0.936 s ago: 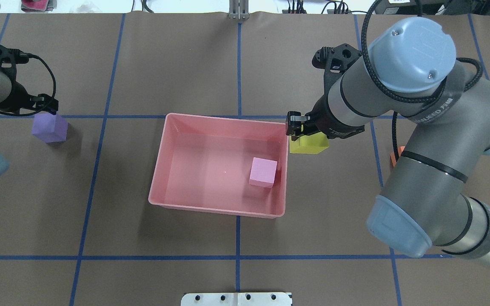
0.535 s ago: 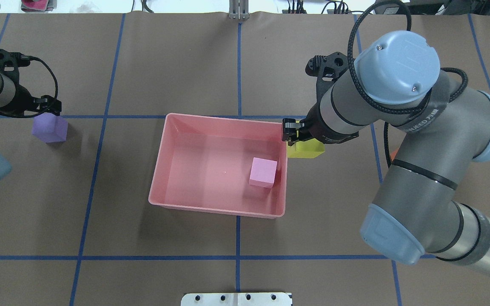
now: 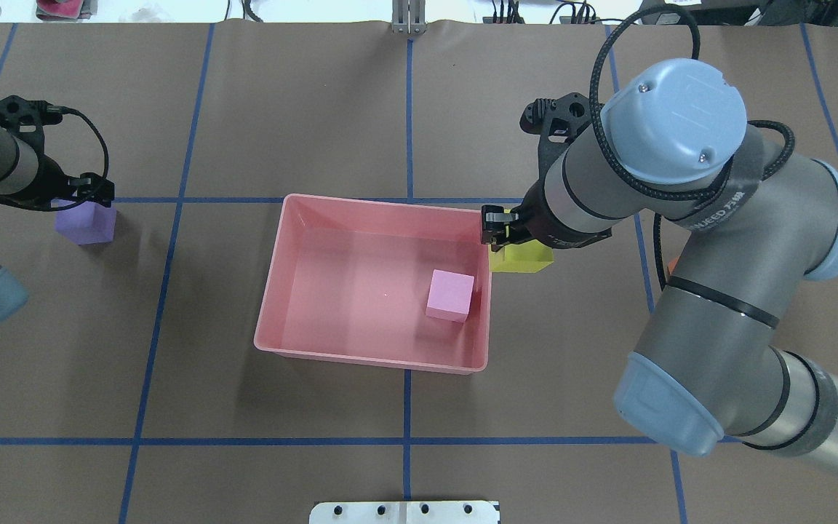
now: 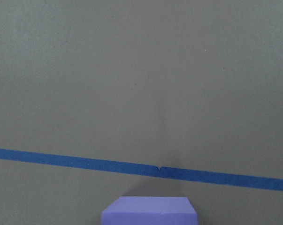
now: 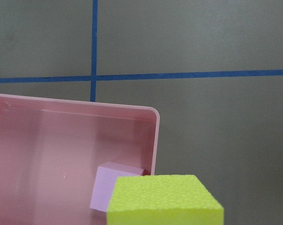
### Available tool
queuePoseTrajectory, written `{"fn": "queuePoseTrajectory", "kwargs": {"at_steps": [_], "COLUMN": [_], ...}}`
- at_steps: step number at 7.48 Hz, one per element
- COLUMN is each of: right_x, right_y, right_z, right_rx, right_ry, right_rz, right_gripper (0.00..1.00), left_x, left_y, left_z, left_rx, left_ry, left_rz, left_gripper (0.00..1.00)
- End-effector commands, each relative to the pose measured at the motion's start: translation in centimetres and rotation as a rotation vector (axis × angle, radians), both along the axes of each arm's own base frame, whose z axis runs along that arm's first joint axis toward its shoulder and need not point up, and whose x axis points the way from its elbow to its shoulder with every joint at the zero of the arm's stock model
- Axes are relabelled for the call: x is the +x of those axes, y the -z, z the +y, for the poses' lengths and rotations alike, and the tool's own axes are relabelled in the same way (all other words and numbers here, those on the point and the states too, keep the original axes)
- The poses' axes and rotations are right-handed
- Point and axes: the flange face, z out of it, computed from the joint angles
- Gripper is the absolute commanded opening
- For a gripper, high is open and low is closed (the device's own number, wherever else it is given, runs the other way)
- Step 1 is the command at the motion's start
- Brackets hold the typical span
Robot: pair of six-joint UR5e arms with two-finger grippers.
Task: Place blocks into pink bin with both arms
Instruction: 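Carry yellow cube to bin rim while left gripper descends on purple cube, then lower yellow cube into bin with right gripper while left lifts purple cube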
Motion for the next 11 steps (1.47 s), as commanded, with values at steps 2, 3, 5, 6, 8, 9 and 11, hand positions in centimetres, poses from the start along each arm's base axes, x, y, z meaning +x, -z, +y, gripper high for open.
{"fn": "queuePoseTrajectory", "kwargs": {"at_steps": [2, 3, 5, 6, 8, 9, 11], "right_x": [-1.7, -1.8, -2.3, -3.4, -8.4, -11.2, -16.8], "right_y": [1.1, 1.2, 1.8, 2.3, 4.8, 6.2, 7.1], "right_z": [0.1, 0.2, 0.7, 1.6, 2.4, 3.1, 1.8], "right_rx": [0.002, 0.003, 0.009, 0.008, -0.009, -0.015, -0.034], "right_ry": [0.016, 0.019, 0.030, 0.025, 0.007, -0.003, -0.019], "right_rz": [-0.006, -0.007, -0.014, -0.018, -0.012, -0.006, -0.050], "right_gripper": [0.00, 0.00, 0.00, 0.00, 0.00, 0.00, 0.00], "left_x": [0.9, 0.8, -0.1, -1.2, -7.1, -8.4, -9.1], "left_y": [-2.4, -1.3, 3.0, 6.0, 9.3, 10.2, 13.2], "left_z": [0.0, 0.2, 1.0, 1.4, 0.4, 0.2, 1.3], "left_rx": [0.000, 0.001, -0.051, -0.084, -0.109, -0.110, -0.090], "left_ry": [-0.008, -0.009, -0.021, -0.021, -0.018, -0.011, -0.005], "left_rz": [0.010, 0.027, 0.021, -0.008, 0.032, 0.067, 0.093], "left_gripper": [0.56, 0.01, 0.00, 0.00, 0.00, 0.00, 0.00]}}
